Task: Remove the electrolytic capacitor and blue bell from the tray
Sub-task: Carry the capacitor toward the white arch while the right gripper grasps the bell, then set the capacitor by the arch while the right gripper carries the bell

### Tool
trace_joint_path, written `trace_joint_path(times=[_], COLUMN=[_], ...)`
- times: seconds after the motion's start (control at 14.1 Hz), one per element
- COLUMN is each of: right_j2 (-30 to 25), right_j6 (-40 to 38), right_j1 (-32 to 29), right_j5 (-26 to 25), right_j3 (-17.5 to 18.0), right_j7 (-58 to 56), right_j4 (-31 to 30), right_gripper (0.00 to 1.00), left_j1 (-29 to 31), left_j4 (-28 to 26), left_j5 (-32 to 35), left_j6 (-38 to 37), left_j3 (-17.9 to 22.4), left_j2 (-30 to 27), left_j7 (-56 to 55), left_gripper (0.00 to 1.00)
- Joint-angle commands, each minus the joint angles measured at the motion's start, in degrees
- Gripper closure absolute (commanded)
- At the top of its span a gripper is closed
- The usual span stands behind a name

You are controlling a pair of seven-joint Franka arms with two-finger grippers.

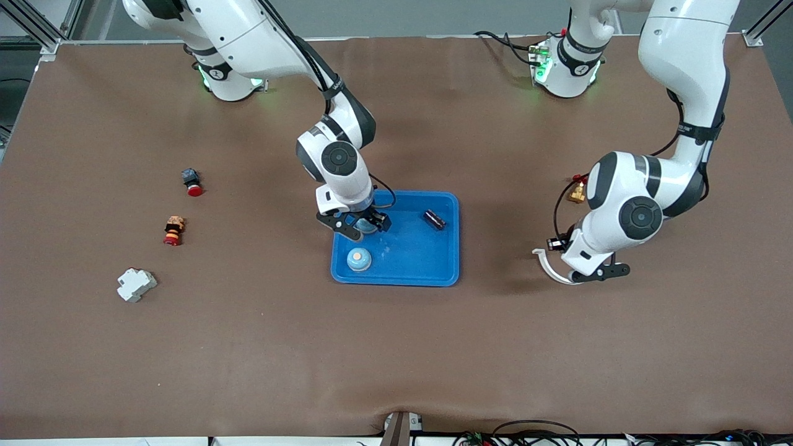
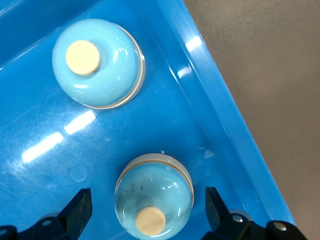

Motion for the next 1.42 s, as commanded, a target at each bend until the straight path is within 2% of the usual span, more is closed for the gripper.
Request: trace_joint_path(times=[0.0,0.07,0.14,0.21,0.28,0.78,0.99,1.21,1.35], right_j2=[1.02,1.11,1.11,1.11,1.11,0.67,-1.86,-6.69,-9.77], right_j6=[-0.01,0.08,0.08,0.08,0.25,0.17,-4.73,-13.87,-19.14], right_j1=[0.58,0.75,1.01,1.02,1.02,0.4,-2.14,-7.58,-11.27], right_j5=[-0.49,-0.66,-0.66,-0.66,-0.49,-0.49,-0.05,0.48,0.48], right_j3=[-0.52,-0.52,-0.52,-0.52,-0.43,-0.43,-0.26,-0.17,-0.25], right_j7=[1.35,1.26,0.91,0.91,1.17,-0.14,-5.04,-16.37,-23.58], right_j4=[1.22,1.22,1.22,1.22,1.22,1.92,2.97,2.98,2.45], right_gripper=[0.0,0.0,0.27,0.67,1.0,1.0,1.0,1.0,1.0], left_j1=[2.64,3.17,3.09,2.91,2.91,2.91,2.91,2.91,3.08], left_j4=[-0.33,-0.33,-0.24,-0.15,-0.06,0.02,-0.06,-0.06,0.02], left_j5=[1.6,1.6,1.6,1.6,1.6,1.6,1.6,1.6,1.6], left_j6=[2.11,2.73,3.26,3.96,4.66,5.11,5.11,5.11,5.11], left_j3=[-0.29,-0.29,-0.29,-0.29,-0.29,-0.37,-0.29,-0.37,-0.37], left_j2=[1.32,1.85,2.29,2.99,3.6,5.46,5.54,5.54,5.54], left_j7=[3.2,3.29,3.29,3.21,3.12,3.12,3.12,3.21,3.2], left_gripper=[1.0,1.0,1.0,1.0,1.0,1.0,1.0,0.94,0.79])
